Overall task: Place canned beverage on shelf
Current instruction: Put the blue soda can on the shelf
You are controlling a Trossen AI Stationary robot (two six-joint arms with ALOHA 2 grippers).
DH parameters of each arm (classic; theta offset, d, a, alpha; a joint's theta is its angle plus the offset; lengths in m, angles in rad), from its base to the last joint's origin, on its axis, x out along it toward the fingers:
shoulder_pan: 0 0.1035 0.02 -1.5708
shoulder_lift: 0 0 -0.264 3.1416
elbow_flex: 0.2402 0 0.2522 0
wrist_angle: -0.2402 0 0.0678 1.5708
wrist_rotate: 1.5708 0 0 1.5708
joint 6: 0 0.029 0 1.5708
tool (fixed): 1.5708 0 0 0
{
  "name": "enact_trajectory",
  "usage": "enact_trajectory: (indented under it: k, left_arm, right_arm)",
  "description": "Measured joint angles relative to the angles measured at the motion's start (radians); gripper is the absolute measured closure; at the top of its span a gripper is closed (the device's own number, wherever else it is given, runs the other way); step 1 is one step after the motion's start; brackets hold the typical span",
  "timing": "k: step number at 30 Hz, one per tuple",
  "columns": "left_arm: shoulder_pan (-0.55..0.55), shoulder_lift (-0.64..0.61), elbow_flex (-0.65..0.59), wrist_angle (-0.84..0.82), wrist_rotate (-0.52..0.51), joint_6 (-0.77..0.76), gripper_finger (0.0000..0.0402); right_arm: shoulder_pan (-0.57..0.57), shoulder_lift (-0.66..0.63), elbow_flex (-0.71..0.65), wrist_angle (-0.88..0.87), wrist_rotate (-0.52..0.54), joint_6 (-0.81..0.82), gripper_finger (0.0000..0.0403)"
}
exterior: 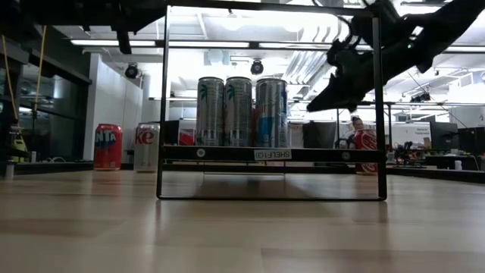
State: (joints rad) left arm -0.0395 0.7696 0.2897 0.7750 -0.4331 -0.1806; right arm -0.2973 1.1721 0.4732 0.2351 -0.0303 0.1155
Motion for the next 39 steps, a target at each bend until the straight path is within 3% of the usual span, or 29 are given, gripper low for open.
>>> enact_trajectory:
  k: [8, 20, 39]
  left_arm:
    - [0.0, 0.0, 0.0, 0.002, -0.009, -0.008, 0.0401]
    - [0.0, 0.0, 0.0, 0.001, -0.008, -0.008, 0.0401]
    - [0.0, 0.0, 0.0, 0.0, -0.007, -0.007, 0.0401]
  right_arm:
    - [0.019, 0.139, 0.004, 0.174, -0.005, 0.019, 0.0403]
    - [0.06, 0.275, 0.075, 0.203, -0.005, 0.034, 0.0403]
    - [0.116, 0.302, 0.15, 0.201, 0.011, 0.039, 0.0403]
